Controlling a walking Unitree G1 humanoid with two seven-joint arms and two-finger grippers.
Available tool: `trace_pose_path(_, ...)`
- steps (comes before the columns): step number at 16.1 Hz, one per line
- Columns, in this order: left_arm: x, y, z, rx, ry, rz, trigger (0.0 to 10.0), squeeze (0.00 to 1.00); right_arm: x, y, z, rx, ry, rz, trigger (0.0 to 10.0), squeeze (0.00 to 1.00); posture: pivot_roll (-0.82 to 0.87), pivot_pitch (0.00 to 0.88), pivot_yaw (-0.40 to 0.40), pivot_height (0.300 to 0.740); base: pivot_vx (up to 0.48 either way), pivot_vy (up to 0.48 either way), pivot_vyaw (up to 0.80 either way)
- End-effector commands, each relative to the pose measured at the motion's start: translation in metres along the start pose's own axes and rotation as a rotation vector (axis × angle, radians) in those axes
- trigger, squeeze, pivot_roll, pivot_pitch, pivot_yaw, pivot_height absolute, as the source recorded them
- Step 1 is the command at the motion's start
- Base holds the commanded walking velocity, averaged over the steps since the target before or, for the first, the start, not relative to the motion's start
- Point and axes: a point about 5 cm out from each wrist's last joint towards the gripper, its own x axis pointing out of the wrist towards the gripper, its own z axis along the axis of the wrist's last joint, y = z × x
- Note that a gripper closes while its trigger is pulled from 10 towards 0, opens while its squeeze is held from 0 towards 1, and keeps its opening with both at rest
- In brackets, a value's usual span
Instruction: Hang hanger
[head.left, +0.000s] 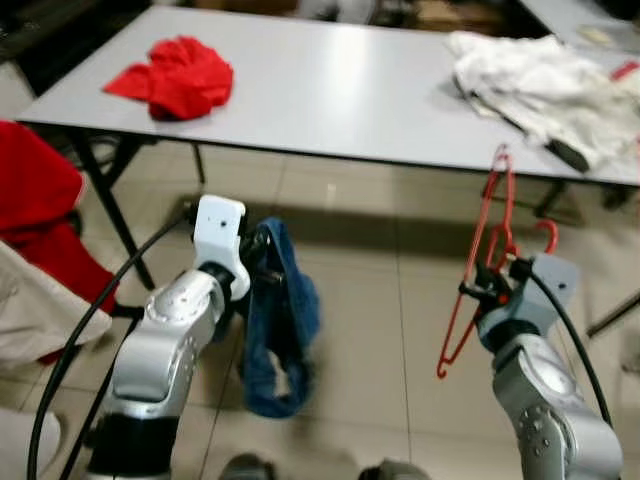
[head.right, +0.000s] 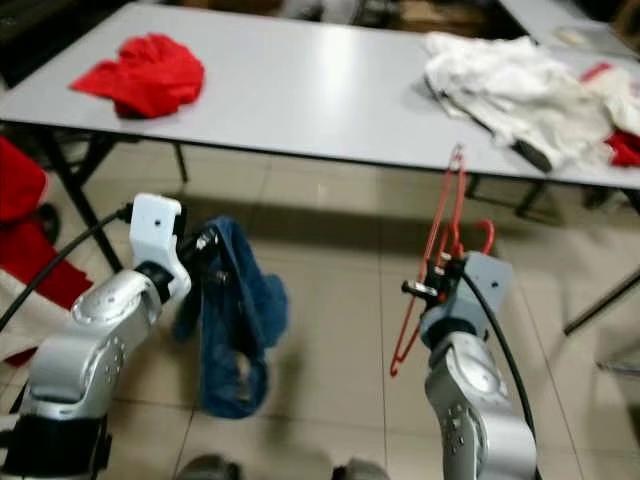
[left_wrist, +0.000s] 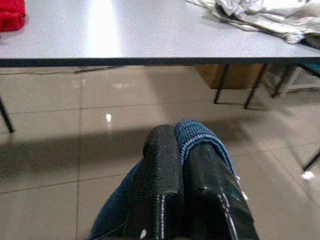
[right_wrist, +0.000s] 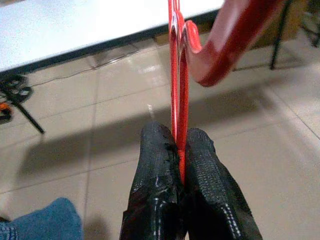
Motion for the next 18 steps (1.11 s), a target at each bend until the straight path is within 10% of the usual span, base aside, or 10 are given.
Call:
trace_pose_path(1, -0.002, 0.005, 0.005, 0.012, -0.021, 0.012, 10.0, 0.0, 0.001, 0.006, 0.003, 0.004, -0.012, 0.02, 10.0, 0.0, -0.01, 0.073, -0.024, 0.74, 0.0, 0.349, 0.0)
trace_pose_path(7, -0.004, 0.005, 0.004, 0.006, -0.026, 0.019, 10.0, 0.0, 0.003, 0.008, 0.003, 0.046, -0.001, 0.041, 10.0, 0.0, 0.0, 0.049, -0.041, 0.74, 0.0, 0.345, 0.0)
trace_pose_path(17, -0.002, 0.014, 0.017, 0.009, -0.106, 0.087, 10.0, 0.0, 0.011, 0.018, 0.02, -0.165, -0.054, 0.173, 10.0, 0.0, 0.01, 0.0, -0.057, 0.74, 0.049, 0.0, 0.0)
trace_pose_path(18, -0.001, 0.013, 0.017, 0.01, -0.111, 0.087, 10.0, 0.0, 0.012, 0.02, 0.019, -0.158, -0.052, 0.197, 5.1, 0.0, 0.01, 0.0, -0.061, 0.74, 0.262, 0.0, 0.0)
